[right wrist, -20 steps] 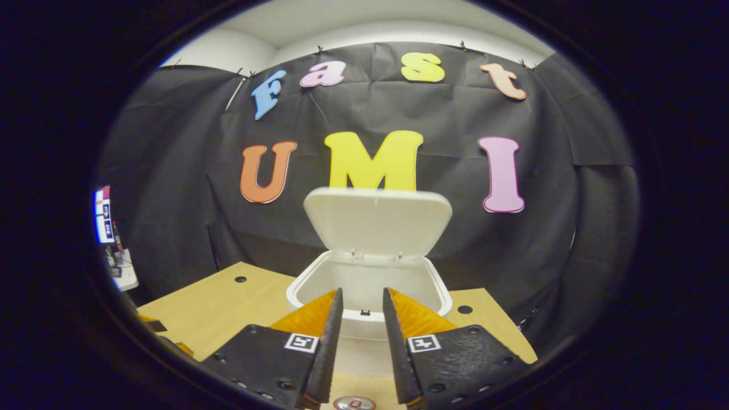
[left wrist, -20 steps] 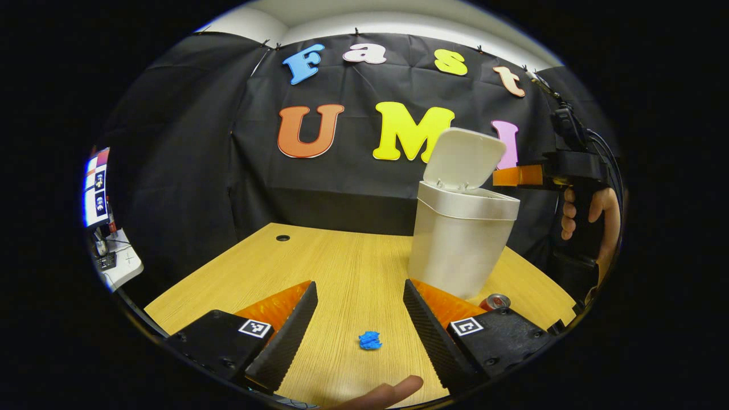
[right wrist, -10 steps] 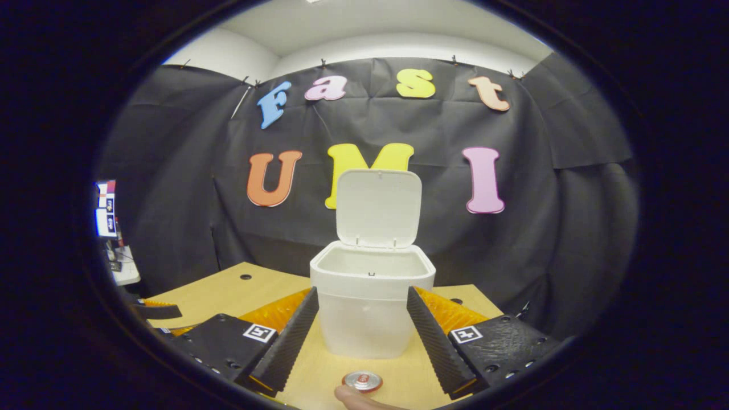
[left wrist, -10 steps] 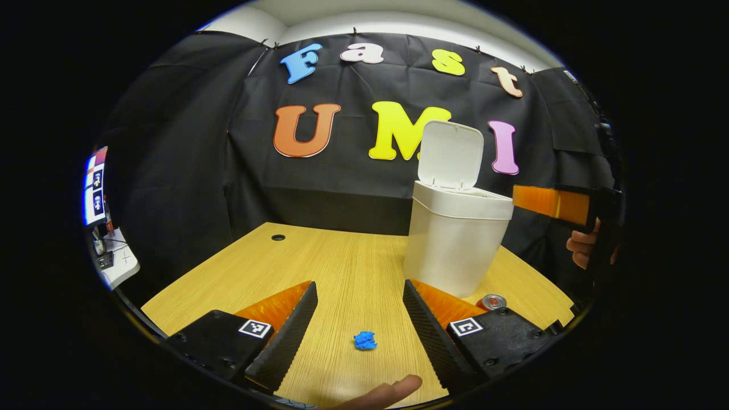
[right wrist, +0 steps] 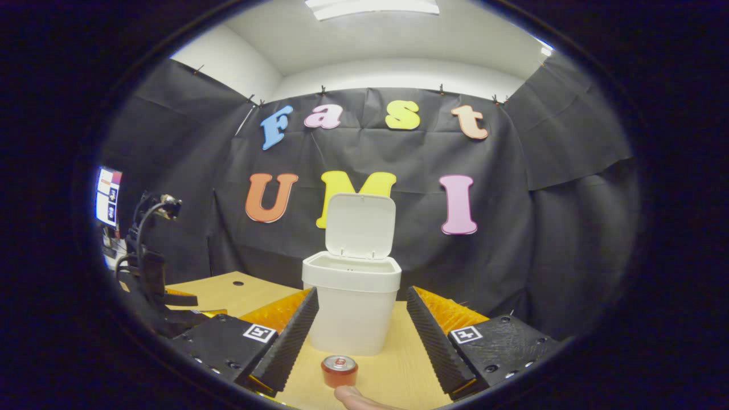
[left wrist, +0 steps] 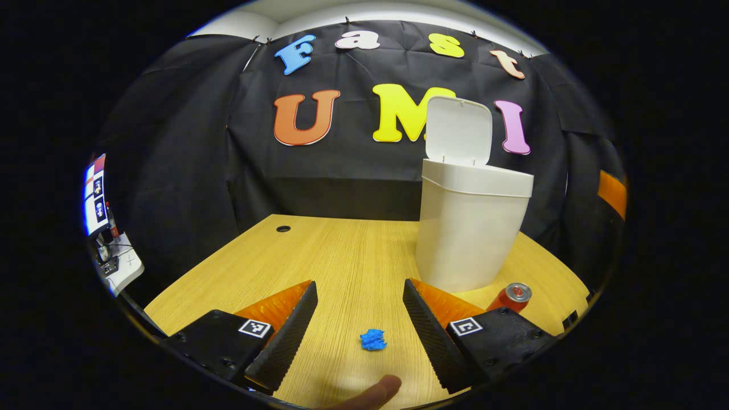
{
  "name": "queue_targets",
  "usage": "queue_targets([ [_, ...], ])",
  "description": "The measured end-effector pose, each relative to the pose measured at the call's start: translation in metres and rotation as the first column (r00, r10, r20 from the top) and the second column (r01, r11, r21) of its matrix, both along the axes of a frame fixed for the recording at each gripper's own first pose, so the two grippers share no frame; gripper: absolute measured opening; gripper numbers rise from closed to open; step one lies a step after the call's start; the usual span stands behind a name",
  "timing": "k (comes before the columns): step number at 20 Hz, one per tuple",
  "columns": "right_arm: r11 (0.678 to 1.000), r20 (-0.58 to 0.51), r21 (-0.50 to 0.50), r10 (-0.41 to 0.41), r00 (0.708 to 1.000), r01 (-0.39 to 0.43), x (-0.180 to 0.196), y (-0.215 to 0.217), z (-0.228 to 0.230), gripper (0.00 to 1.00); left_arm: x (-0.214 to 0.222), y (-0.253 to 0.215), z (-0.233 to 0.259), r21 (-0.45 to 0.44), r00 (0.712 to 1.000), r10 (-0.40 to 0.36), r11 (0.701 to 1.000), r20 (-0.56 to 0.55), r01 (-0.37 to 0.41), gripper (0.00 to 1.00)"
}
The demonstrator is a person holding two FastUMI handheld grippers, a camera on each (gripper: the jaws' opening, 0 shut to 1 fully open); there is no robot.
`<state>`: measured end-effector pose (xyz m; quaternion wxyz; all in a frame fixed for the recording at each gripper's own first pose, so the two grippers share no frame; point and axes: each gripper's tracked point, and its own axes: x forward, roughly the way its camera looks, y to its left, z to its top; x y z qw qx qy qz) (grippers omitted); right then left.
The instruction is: Press the lid of the desktop garbage bin to open it, pick up the crumpled paper on the desktop and throw it into the bin, then pick up the pop can on the desktop and drop it into the bin, and finally close the garbage bin lid.
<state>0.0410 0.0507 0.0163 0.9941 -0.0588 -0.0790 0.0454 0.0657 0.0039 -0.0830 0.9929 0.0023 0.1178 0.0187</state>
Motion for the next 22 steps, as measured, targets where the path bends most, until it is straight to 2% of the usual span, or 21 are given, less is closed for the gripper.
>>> queue_targets([
  [1, 1.0, -0.005, 0.009, 0.008, 1.0, -0.008, -0.003, -0.007, -0.007, 0.98, 0.003, 0.0, -0.01, 0.002, 1.0, -0.005, 1.0, -0.03, 0.005, 0.98],
  [2, 1.0, -0.009, 0.017, 0.015, 1.0, -0.015, -0.006, -0.014, -0.012, 0.95, 0.006, -0.003, -0.02, -0.008, 0.998, -0.013, 1.0, -0.061, 0.012, 0.98],
  [3, 0.999, -0.014, 0.027, 0.02, 1.0, -0.019, -0.008, -0.023, -0.018, 0.98, 0.008, -0.007, -0.03, -0.021, 0.995, -0.026, 0.999, -0.093, 0.025, 0.98],
  [5, 0.997, -0.033, 0.065, 0.038, 0.999, -0.035, -0.009, -0.038, -0.029, 0.92, 0.013, -0.012, -0.047, -0.048, 0.988, -0.044, 0.998, -0.149, 0.037, 0.98],
  [6, 0.995, -0.041, 0.09, 0.049, 0.998, -0.045, -0.01, -0.044, -0.032, 0.98, 0.016, -0.013, -0.054, -0.052, 0.984, -0.052, 0.998, -0.171, 0.044, 0.98],
  [7, 0.993, -0.052, 0.112, 0.051, 0.997, -0.044, -0.008, -0.049, -0.032, 0.98, 0.017, -0.016, -0.062, -0.052, 0.979, -0.067, 0.997, -0.193, 0.058, 0.98],
  [8, 0.991, -0.055, 0.13, 0.044, 0.998, -0.036, -0.006, -0.056, -0.032, 0.95, 0.018, -0.017, -0.069, -0.049, 0.973, -0.082, 0.996, -0.215, 0.073, 0.98],
  [10, 0.988, -0.058, 0.155, 0.03, 0.998, -0.021, -0.002, -0.064, -0.031, 0.96, 0.019, -0.013, -0.093, -0.036, 0.96, -0.063, 0.998, -0.272, 0.055, 0.98],
  [13, 0.99, -0.093, 0.138, 0.031, 0.995, -0.018, 0.008, -0.063, -0.045, 0.96, 0.022, -0.009, -0.12, -0.011, 0.938, -0.035, 0.999, -0.346, 0.033, 0.98],
  [15, 0.992, -0.106, 0.129, 0.023, 0.994, -0.009, 0.012, -0.061, -0.05, 0.95, 0.02, -0.016, -0.136, -0.033, 0.918, -0.062, 0.998, -0.391, 0.053, 0.98],
  [17, 0.993, -0.121, 0.12, 0.035, 0.992, -0.02, 0.013, -0.051, -0.057, 0.93, 0.015, -0.019, -0.147, -0.021, 0.898, -0.06, 0.998, -0.436, 0.056, 0.96],
  [18, 0.993, -0.126, 0.116, 0.036, 0.991, -0.022, 0.014, -0.049, -0.059, 0.96, 0.012, -0.019, -0.148, -0.014, 0.892, -0.051, 0.999, -0.449, 0.05, 0.93],
  [20, 0.994, -0.134, 0.107, 0.041, 0.99, -0.027, 0.016, -0.043, -0.064, 0.96, 0.01, -0.021, -0.142, -0.002, 0.896, -0.06, 0.998, -0.441, 0.066, 0.9],
  [21, 0.995, -0.138, 0.098, 0.047, 0.989, -0.033, 0.016, -0.038, -0.067, 0.92, 0.009, -0.023, -0.139, 0.003, 0.896, -0.067, 0.997, -0.439, 0.076, 0.89],
  [22, 0.995, -0.148, 0.086, 0.053, 0.988, -0.04, 0.016, -0.033, -0.071, 0.96, 0.009, -0.024, -0.137, 0.002, 0.897, -0.072, 0.997, -0.437, 0.081, 0.88],
])
